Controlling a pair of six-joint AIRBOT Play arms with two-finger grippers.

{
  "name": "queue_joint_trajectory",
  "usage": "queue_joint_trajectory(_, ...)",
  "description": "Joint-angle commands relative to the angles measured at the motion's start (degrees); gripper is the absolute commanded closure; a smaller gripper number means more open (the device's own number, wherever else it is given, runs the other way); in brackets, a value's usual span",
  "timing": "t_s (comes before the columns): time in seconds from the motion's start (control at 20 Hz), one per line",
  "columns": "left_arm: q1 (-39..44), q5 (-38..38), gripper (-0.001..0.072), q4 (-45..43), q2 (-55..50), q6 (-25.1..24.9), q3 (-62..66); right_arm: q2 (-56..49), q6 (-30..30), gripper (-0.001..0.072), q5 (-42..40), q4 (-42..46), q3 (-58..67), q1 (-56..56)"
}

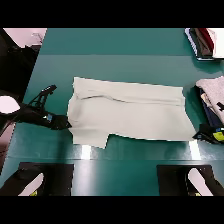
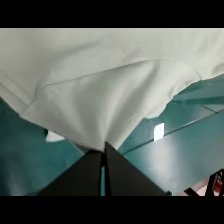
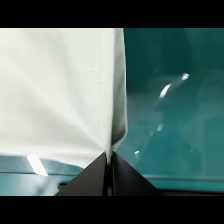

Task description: Fold the shirts.

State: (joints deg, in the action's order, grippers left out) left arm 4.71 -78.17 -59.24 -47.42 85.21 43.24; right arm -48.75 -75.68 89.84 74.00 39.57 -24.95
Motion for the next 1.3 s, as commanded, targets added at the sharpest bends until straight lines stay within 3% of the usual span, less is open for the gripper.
queue_joint_trajectory(0.0,0.02,-9.92,0.0677,-0.70,4.79,1.88,0.79,8.48,0.09,0.0700,3.74,5.01,1.49,-0.02)
queue_joint_trajectory(0.1,0.02,-5.51,0.0677,-0.11,5.16,1.84,1.03,10.32,0.11,0.0700,0.39,0.90,1.51,0.85)
queue_joint_trajectory(0.25,0.00,8.46,0.0677,-0.28,3.48,1.84,2.62,9.38,0.11,0.0701,-6.75,-4.98,1.64,4.92)
queue_joint_trajectory(0.5,0.00,22.23,0.0677,-0.15,-8.90,2.01,11.85,-3.78,-2.19,0.0701,-13.62,-6.54,10.16,11.91)
queue_joint_trajectory(1.15,-0.22,40.52,0.0676,1.38,-33.70,2.86,24.02,-35.91,-2.73,0.0697,-14.93,-8.87,34.36,13.11)
queue_joint_trajectory(1.2,-0.22,41.31,0.0675,1.60,-34.14,2.91,24.00,-37.55,-2.71,0.0656,-15.63,-12.11,35.34,13.09)
queue_joint_trajectory(1.25,-0.22,42.10,0.0570,2.34,-34.45,2.89,24.00,-39.15,-2.69,0.0377,-17.05,-16.24,36.35,13.05)
